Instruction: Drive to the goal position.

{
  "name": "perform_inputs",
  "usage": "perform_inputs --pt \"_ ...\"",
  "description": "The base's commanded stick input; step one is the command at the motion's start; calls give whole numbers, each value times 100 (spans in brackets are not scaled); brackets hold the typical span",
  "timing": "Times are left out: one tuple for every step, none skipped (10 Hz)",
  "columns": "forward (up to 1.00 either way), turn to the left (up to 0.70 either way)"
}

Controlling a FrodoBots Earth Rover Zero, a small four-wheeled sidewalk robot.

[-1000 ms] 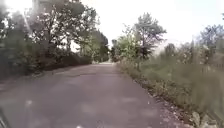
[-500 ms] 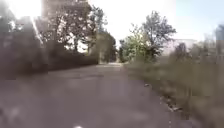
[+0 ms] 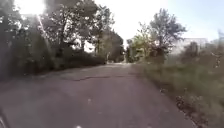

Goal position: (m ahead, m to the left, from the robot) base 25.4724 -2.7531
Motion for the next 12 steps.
perform_inputs --pt "100 -6" --pt "100 -8" --pt "100 -12" --pt "100 -11" --pt "100 -11" --pt "100 -12" --pt "100 -12" --pt "100 -12" --pt "100 -12" --pt "100 -12" --pt "100 -12" --pt "100 -12"
